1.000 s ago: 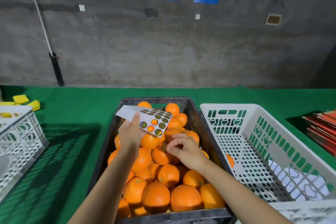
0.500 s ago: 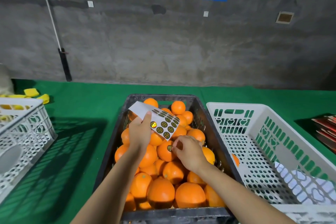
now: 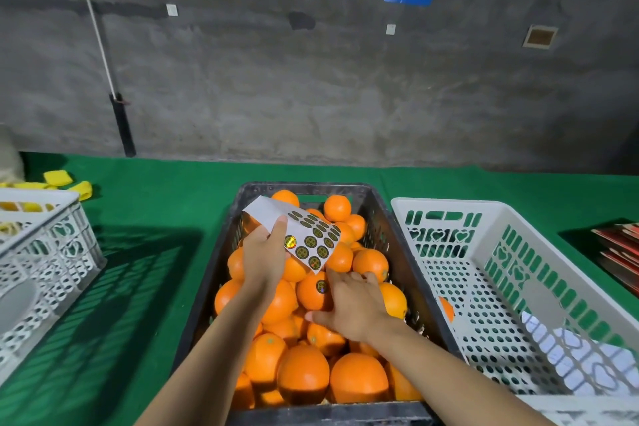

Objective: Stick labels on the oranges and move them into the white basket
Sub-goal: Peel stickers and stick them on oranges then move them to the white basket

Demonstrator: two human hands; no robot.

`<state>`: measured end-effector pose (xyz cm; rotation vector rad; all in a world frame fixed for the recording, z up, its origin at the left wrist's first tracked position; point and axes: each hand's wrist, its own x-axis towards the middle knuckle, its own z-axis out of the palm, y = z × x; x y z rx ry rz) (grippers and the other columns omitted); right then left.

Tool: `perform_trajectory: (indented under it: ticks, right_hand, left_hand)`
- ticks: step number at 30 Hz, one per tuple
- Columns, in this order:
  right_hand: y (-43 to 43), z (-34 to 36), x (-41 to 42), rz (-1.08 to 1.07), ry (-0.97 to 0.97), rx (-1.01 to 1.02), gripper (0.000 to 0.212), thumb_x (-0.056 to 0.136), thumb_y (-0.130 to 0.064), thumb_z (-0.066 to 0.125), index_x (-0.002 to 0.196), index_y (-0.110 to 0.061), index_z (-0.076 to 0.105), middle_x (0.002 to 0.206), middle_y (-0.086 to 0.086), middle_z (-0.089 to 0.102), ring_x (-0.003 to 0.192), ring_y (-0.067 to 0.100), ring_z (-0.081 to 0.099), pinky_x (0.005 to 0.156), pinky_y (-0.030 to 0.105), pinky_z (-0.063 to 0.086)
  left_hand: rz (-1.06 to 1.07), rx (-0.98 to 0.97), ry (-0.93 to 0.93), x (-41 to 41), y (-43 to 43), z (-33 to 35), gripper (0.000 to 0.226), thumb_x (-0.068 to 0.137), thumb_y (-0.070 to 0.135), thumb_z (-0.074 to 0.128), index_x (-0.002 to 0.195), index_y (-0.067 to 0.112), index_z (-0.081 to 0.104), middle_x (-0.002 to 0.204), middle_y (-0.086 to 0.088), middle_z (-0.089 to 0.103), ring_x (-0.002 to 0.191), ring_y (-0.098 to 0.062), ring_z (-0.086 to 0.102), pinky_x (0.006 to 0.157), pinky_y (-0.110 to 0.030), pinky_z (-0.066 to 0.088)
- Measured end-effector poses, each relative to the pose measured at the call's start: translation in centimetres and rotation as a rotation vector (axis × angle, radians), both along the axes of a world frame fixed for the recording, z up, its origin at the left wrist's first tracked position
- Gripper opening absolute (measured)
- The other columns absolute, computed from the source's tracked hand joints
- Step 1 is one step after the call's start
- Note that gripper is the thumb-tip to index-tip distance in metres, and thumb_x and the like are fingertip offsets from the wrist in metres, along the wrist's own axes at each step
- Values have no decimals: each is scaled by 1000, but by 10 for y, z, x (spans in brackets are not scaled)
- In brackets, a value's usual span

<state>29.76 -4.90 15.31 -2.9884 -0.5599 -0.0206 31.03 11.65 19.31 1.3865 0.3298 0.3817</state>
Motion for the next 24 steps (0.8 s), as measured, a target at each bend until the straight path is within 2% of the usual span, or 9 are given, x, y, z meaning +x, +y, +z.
perform_trajectory:
  ticks: [4,8,11,13,15,17,19,22,24]
  right_hand:
    - [1,-2,1,-13,-14,11,68,85,-67,59,134,-21,47,127,4,62,120,25,53,103,42,30]
    - [-3,5,-2,-83,-29,264,58,78,-63,67,118,-24,51,118,-1,62,114,24,55,99,41,37]
    - [-6,15,-3,-225,-115,635,63,73,-59,74,123,-27,51,119,-5,61,111,18,56,99,42,42]
    - [-11,23,1,-376,-142,946,62,74,-51,80,122,-25,52,116,-3,63,107,19,61,94,44,50]
    - [-19,32,7,-548,-76,1287,55,78,-44,81,119,-19,54,109,3,67,100,22,67,88,41,54]
    - [-27,38,12,-656,83,1677,48,84,-42,77,117,-14,54,104,8,69,89,21,72,79,36,57]
    - [-34,43,13,-622,196,2012,51,91,-48,67,124,-12,53,111,9,68,84,22,75,71,33,59]
    - [-42,44,14,-534,236,2269,65,95,-66,43,136,-16,45,122,10,64,87,26,76,69,35,59]
    - [-46,43,14,-495,249,2373,67,94,-73,37,138,-22,39,124,10,63,89,29,75,73,39,56]
  left_hand:
    - [10,6,-6,1,1,-1,18,98,39,59,84,29,65,73,11,76,69,-11,75,51,-19,54]
    - [83,-96,-19,1,4,4,18,98,38,60,84,28,64,70,12,75,67,-5,73,48,-17,52]
    - [112,-210,-37,0,7,9,17,99,36,59,87,25,65,72,8,76,68,-7,74,49,-17,53]
    - [105,-203,-35,-1,5,9,19,98,37,60,85,24,65,69,11,75,64,-5,73,46,-14,50]
    - [118,-146,-12,-2,3,8,23,97,41,60,82,25,65,64,14,73,58,1,70,40,-9,44]
    - [103,-90,9,-1,2,6,27,97,44,59,83,21,64,66,12,73,58,1,69,38,-10,44]
    - [68,-58,27,2,2,4,28,98,43,58,86,18,62,67,11,73,60,0,70,40,-14,47]
    - [24,-70,24,5,0,2,24,98,41,60,88,19,63,67,9,74,64,-6,73,44,-16,50]
    - [0,-67,16,5,-3,2,23,98,40,60,88,20,63,70,6,75,66,-9,74,45,-17,51]
